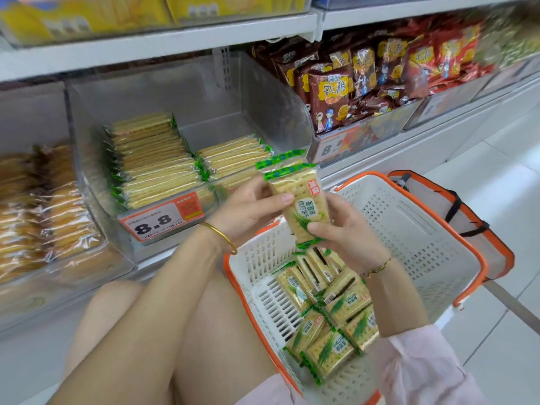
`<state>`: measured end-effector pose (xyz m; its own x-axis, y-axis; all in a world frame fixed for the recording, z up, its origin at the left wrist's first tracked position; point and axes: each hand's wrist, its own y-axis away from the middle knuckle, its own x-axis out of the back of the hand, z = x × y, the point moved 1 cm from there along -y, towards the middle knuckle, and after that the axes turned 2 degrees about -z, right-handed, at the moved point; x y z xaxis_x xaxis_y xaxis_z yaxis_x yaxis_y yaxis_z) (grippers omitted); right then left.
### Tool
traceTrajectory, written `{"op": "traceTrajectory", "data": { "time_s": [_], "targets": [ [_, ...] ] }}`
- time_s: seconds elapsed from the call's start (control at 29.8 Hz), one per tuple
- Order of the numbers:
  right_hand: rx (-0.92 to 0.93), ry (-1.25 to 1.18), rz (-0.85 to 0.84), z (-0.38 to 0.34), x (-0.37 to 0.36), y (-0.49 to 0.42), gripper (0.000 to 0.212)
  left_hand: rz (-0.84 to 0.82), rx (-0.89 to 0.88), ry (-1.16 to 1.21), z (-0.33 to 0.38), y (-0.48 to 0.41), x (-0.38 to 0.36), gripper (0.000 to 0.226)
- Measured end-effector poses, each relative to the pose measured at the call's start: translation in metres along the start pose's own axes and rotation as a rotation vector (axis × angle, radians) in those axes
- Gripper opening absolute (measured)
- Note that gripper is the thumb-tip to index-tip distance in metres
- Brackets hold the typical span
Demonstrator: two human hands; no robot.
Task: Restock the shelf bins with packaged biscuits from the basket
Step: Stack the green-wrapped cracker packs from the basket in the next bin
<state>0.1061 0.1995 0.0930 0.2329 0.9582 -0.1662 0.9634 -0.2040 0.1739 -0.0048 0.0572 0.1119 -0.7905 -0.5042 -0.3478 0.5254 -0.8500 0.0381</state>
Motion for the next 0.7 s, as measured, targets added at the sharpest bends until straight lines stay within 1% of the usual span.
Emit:
{"op": "traceTrajectory", "data": {
  "time_s": [0.07,0.1,0.17,0.2,0.23,0.27,0.3,0.34,0.37,0.4,0.44,0.47,0.54,0.6,0.67,0.7],
  "targets": [
    [0.141,0.212,0.044,-0.037,-0.007,-0.013,0.054,0.046,-0.092,0.018,0.030,-0.004,0.008,0.059],
    [0.204,0.335,0.064,-0.056,-0.011,-0.022,0.052,0.095,-0.137,0.003,0.043,-0.007,0.015,0.060],
    [0.317,0.604,0.118,-0.089,-0.022,-0.049,0.051,0.283,-0.181,-0.104,0.066,-0.013,0.031,0.057],
    [0.375,0.748,0.138,-0.101,-0.029,-0.065,0.052,0.396,-0.184,-0.199,0.075,-0.016,0.041,0.047],
    [0.427,0.890,0.150,-0.109,-0.036,-0.085,0.052,0.517,-0.169,-0.340,0.081,-0.018,0.051,0.034],
    [0.461,1.013,0.151,-0.111,-0.044,-0.106,0.053,0.631,-0.121,-0.541,0.085,-0.019,0.063,0.027],
    [0.466,1.107,0.145,-0.110,-0.049,-0.130,0.053,0.733,-0.042,-0.794,0.085,-0.020,0.074,0.029],
    [0.437,1.176,0.136,-0.106,-0.053,-0.153,0.053,0.776,0.039,-1.043,0.083,-0.021,0.082,0.034],
    [0.395,1.223,0.122,-0.101,-0.056,-0.176,0.054,0.753,0.092,-1.256,0.078,-0.022,0.087,0.037],
    [0.363,1.260,0.099,-0.096,-0.060,-0.195,0.054,0.687,0.115,-1.424,0.072,-0.023,0.089,0.036],
    [0.330,1.289,0.070,-0.093,-0.063,-0.211,0.055,0.606,0.138,-1.541,0.066,-0.026,0.087,0.036],
    [0.295,1.308,0.036,-0.091,-0.066,-0.224,0.055,0.541,0.176,-1.610,0.061,-0.030,0.085,0.037],
    [0.199,1.314,-0.022,-0.089,-0.073,-0.242,0.054,0.453,0.285,-1.654,0.050,-0.037,0.085,0.039],
    [0.110,1.312,-0.060,-0.084,-0.080,-0.251,0.053,0.417,0.396,-1.612,0.042,-0.040,0.088,0.045],
    [0.075,1.308,-0.079,-0.077,-0.082,-0.259,0.053,0.401,0.440,-1.548,0.037,-0.040,0.091,0.049],
    [0.058,1.305,-0.087,-0.074,-0.081,-0.262,0.054,0.401,0.435,-1.534,0.036,-0.039,0.091,0.050]
  ]
}}
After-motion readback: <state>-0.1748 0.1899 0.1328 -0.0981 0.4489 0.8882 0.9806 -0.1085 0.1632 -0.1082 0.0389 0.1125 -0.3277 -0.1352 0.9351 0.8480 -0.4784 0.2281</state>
